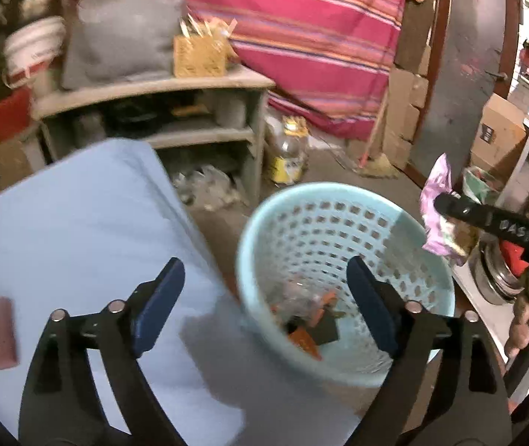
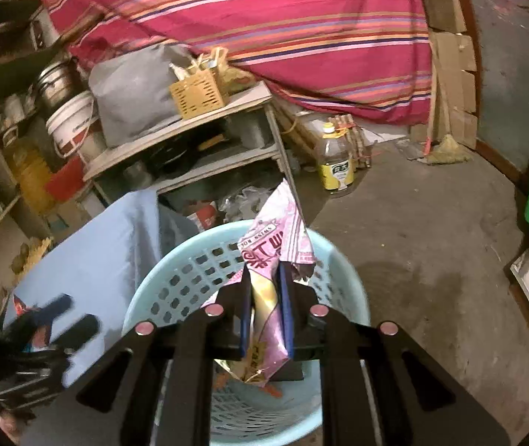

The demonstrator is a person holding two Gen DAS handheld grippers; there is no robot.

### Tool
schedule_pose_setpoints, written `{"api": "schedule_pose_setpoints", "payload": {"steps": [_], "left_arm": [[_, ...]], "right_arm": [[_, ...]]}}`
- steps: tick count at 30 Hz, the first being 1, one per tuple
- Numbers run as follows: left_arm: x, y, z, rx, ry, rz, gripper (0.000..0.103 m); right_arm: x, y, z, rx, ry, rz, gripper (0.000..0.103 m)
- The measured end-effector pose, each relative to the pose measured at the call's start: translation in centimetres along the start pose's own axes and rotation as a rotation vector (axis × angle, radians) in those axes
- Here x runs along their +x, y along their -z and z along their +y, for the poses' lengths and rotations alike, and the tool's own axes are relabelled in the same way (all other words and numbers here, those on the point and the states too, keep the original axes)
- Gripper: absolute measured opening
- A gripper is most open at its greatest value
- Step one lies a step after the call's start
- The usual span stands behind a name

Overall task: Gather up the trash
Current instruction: 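Open both tools to drop the wrapper and strip into the basket, then return the left tool to the table and grasp the tan crumpled paper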

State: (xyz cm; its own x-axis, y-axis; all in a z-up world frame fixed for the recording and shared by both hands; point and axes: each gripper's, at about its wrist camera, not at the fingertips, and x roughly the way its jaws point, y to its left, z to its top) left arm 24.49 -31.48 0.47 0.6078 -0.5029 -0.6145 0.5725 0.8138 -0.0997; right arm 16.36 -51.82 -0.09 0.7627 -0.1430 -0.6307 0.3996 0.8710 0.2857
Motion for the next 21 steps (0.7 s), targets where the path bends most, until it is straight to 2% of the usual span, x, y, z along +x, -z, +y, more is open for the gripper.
{"api": "schedule_pose_setpoints", "payload": {"steps": [3, 5, 6, 7, 8, 12, 15, 17, 18, 21], "left_arm": [[-2.4, 0.2, 1.5, -0.013, -0.036, -0.044, 0.098], [-4.3, 0.7, 3.0, -0.013, -0.076, -0.072, 0.098], [-4.9, 0.9, 3.6, -0.013, -0.094, -0.081, 0.098], [-5.7, 1.1, 4.6, -0.019, -0.116, -0.088, 0.098], [-6.4, 1.3, 5.4, -0.028, -0.134, -0.091, 0.098], [-8.3, 2.3, 9.5, -0.074, -0.202, -0.095, 0.098], [-10.0, 3.4, 12.9, -0.103, -0.284, -0.108, 0.098], [-10.8, 4.0, 14.8, -0.121, -0.324, -0.112, 0.098], [-11.1, 4.4, 15.8, -0.131, -0.344, -0.114, 0.098], [-12.3, 5.3, 19.3, -0.183, -0.397, -0.131, 0.098]], "right_arm": [[0.9, 0.3, 1.3, -0.025, 0.007, 0.021, 0.018], [1.6, 0.6, 1.9, -0.034, 0.027, 0.042, 0.021], [2.0, 0.7, 2.1, -0.035, 0.036, 0.056, 0.035], [2.5, 0.9, 2.2, -0.03, 0.049, 0.073, 0.055], [2.8, 1.1, 2.3, -0.024, 0.057, 0.084, 0.062], [3.8, 1.8, 2.7, -0.017, 0.093, 0.123, 0.064], [3.5, 1.9, 3.6, -0.021, 0.124, 0.107, 0.078], [2.9, 1.9, 4.7, -0.042, 0.133, 0.082, 0.081], [2.7, 1.8, 5.4, -0.053, 0.137, 0.071, 0.087], [2.1, 2.0, 7.7, -0.081, 0.14, 0.035, 0.093]]}}
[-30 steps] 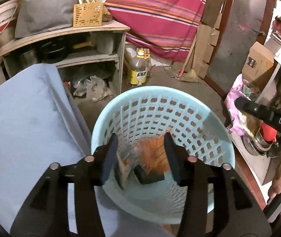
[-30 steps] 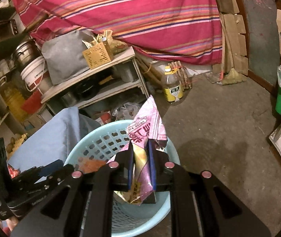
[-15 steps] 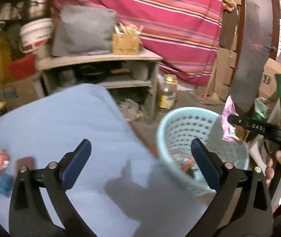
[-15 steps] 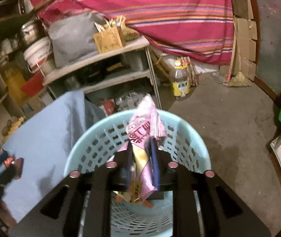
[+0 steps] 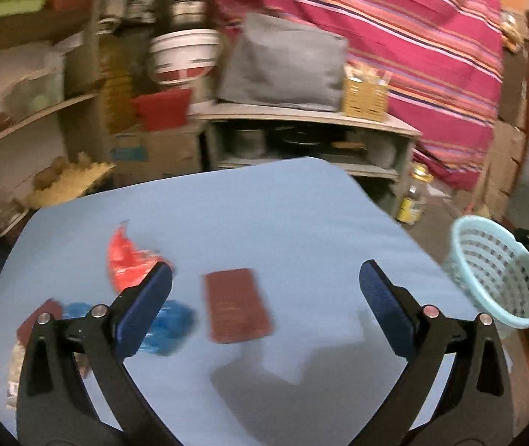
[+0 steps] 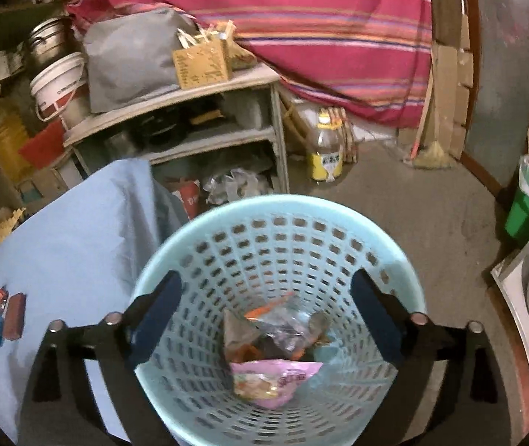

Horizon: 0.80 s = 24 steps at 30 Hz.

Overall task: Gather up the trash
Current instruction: 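Return the left tool to the table and grasp the tan crumpled paper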

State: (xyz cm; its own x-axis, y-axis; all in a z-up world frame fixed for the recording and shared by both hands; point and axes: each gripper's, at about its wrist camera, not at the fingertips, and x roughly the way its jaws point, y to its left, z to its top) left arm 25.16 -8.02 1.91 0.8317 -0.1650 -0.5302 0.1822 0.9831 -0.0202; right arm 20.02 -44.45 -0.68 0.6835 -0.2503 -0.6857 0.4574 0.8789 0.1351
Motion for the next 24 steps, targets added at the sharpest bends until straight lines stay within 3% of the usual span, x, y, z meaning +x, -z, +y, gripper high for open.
{"api": "schedule_pose_setpoints", "payload": {"steps": [8, 12, 16, 20, 24], "left_arm": [[0.9, 1.0, 8.4, -0.129, -0.058, 0.055, 0.098], [1.1, 2.2, 12.1, -0.175, -0.135, 0.066, 0.098], [1.7, 3.8, 14.0, -0.167, -0.13, 0.151, 0.098], [2.0, 5.5, 15.0, -0.14, -0.161, 0.204, 0.098], [2.5, 6.8, 15.9, -0.122, -0.143, 0.24, 0.098]], "right_arm": [[-1.4, 1.2, 7.4, -0.091, -0.06, -0.04, 0.098], [-0.9, 1.9, 10.8, -0.133, -0.053, -0.024, 0.098], [0.2, 2.6, 13.1, -0.125, -0.015, 0.003, 0.098], [0.6, 3.0, 14.7, -0.121, -0.048, 0.025, 0.098], [0.3, 3.5, 16.4, -0.162, -0.049, 0.007, 0.098]]}}
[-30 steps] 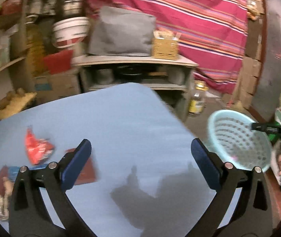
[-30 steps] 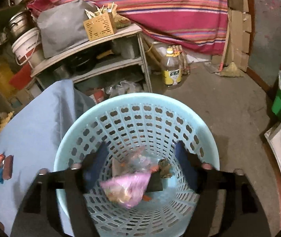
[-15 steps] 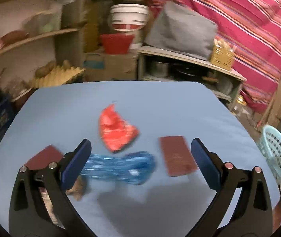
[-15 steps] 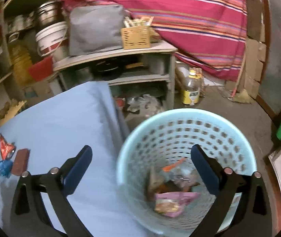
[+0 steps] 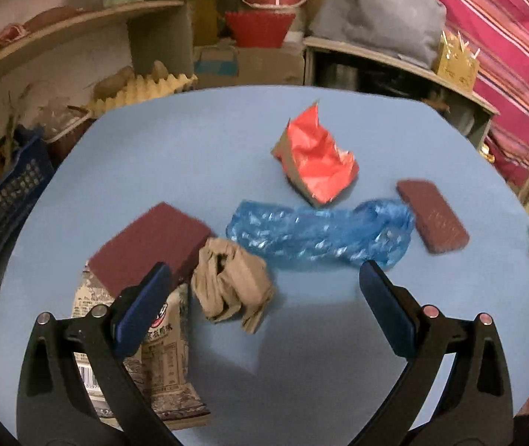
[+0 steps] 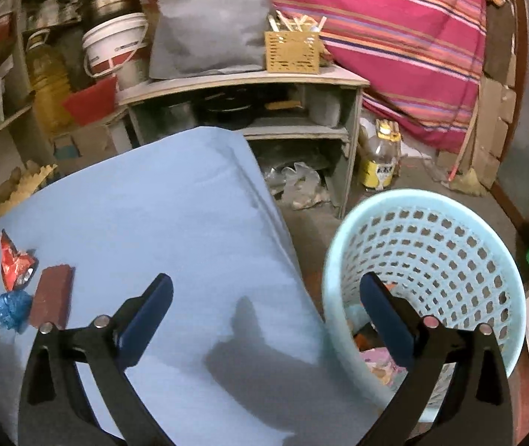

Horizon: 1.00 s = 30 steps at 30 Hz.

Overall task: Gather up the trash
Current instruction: 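Return the left tool to the table and grasp the tan crumpled paper, then grasp the dark red scouring pad with the right tool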

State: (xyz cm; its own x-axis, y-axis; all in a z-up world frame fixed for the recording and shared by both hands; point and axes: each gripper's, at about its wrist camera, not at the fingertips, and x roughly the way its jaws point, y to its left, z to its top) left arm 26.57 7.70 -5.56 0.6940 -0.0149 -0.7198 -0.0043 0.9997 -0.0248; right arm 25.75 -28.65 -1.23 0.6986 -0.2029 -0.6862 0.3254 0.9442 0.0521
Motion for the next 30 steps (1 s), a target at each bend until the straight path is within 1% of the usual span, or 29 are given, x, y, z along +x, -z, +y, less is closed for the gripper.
{"api": "schedule_pose_setpoints", "payload": {"steps": [5, 6, 8, 10, 11, 12, 13, 16, 20, 26, 30], "left_arm": [[-0.2, 0.1, 0.1, 0.011, -0.003, -0.019, 0.097], [-0.1, 0.1, 0.2, 0.009, -0.004, -0.021, 0.095], [0.1, -0.1, 0.3, 0.004, -0.003, -0.013, 0.086], [0.5, -0.1, 0.3, 0.001, 0.013, 0.007, 0.062], [0.6, -0.1, 0.3, 0.0, 0.011, 0.008, 0.056], [0.6, -0.1, 0.3, -0.001, 0.017, 0.01, 0.046], [0.7, -0.1, 0.4, 0.001, 0.035, 0.019, 0.043], [0.5, -0.1, 0.4, 0.01, 0.042, 0.013, 0.043], [-0.2, -0.5, 0.6, 0.011, 0.039, -0.019, 0.042], [-2.3, -2.2, 2.0, -0.012, 0.004, -0.092, 0.042], [-3.7, -3.5, 3.1, -0.042, 0.018, -0.138, 0.042]], "right_arm": [[0.3, 0.0, 1.6, -0.026, -0.022, 0.014, 0.098], [0.5, 0.0, 1.8, -0.02, -0.034, 0.02, 0.098], [0.6, 0.1, 2.2, -0.009, -0.052, 0.029, 0.098], [0.7, 0.2, 2.6, -0.005, -0.065, 0.033, 0.098], [0.8, 0.3, 3.0, -0.008, -0.069, 0.032, 0.098], [0.8, 0.4, 3.3, -0.014, -0.07, 0.03, 0.098], [0.8, 0.4, 3.5, -0.021, -0.071, 0.03, 0.098], [0.9, 0.7, 4.8, -0.046, -0.07, 0.03, 0.098], [0.9, 1.1, 6.3, -0.064, -0.091, 0.035, 0.098], [1.1, 1.9, 9.7, -0.098, -0.14, 0.042, 0.098], [1.4, 3.1, 12.7, -0.147, -0.16, 0.059, 0.098]]}}
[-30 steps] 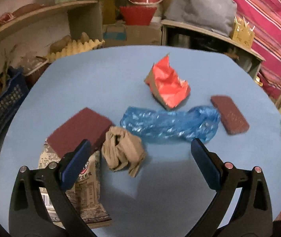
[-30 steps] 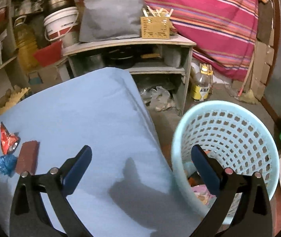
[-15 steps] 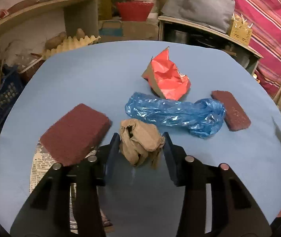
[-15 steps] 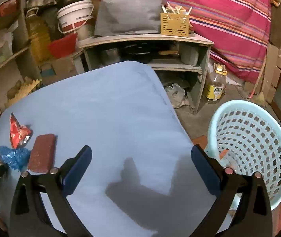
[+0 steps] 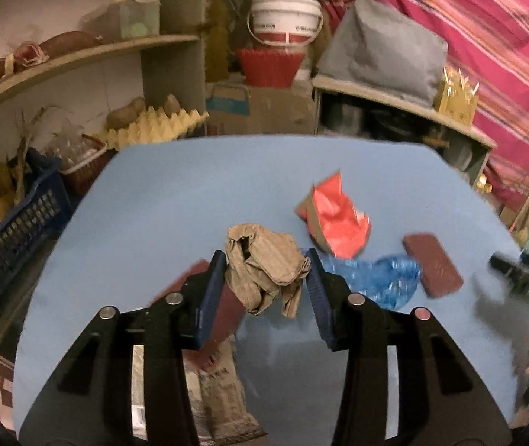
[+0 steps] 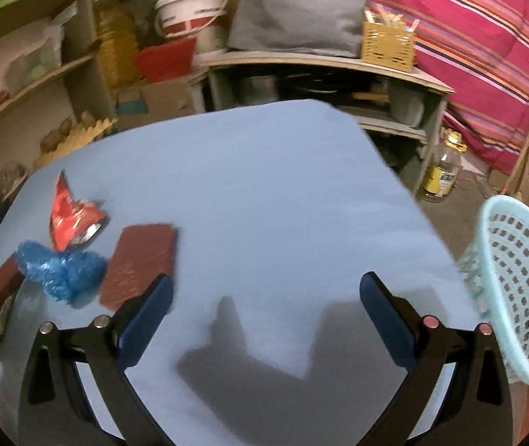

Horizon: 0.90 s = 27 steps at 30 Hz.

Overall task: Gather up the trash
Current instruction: 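Grasp the dark red scouring pad with the right tool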

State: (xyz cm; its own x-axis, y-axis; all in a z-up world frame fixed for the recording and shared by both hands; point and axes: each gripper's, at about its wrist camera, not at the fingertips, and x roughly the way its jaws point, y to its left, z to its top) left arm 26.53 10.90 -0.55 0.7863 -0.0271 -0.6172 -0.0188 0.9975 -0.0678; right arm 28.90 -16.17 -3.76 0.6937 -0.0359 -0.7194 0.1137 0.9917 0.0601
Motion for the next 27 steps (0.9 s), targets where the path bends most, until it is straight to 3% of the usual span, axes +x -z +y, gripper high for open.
{"api": "schedule_pose_setpoints", "payload": {"steps": [9, 17, 18, 21, 23, 24, 27], "left_arm": [[0.7, -1.2, 0.8, -0.001, -0.001, -0.007, 0.042], [1.5, -0.6, 2.6, -0.037, -0.024, 0.024, 0.042], [1.5, -0.6, 2.7, -0.039, -0.025, 0.026, 0.042], [1.6, -0.6, 2.7, -0.042, -0.03, 0.026, 0.042], [1.7, -0.6, 2.6, -0.045, -0.027, 0.026, 0.042], [1.7, -0.6, 2.5, -0.046, -0.025, 0.026, 0.042], [1.7, -0.7, 2.1, -0.043, -0.026, 0.02, 0.042]], "right_arm": [[1.5, 0.8, 6.3, -0.072, -0.05, 0.029, 0.098], [3.2, 0.9, 8.2, -0.097, 0.016, 0.081, 0.097], [3.3, 0.9, 8.2, -0.097, 0.011, 0.088, 0.096], [3.5, 0.9, 7.9, -0.093, -0.031, 0.103, 0.07], [3.7, 0.8, 7.9, -0.103, -0.06, 0.113, 0.065], [3.6, 0.8, 7.9, -0.111, -0.073, 0.113, 0.057], [3.1, 0.7, 7.5, -0.11, -0.088, 0.1, 0.056]]}}
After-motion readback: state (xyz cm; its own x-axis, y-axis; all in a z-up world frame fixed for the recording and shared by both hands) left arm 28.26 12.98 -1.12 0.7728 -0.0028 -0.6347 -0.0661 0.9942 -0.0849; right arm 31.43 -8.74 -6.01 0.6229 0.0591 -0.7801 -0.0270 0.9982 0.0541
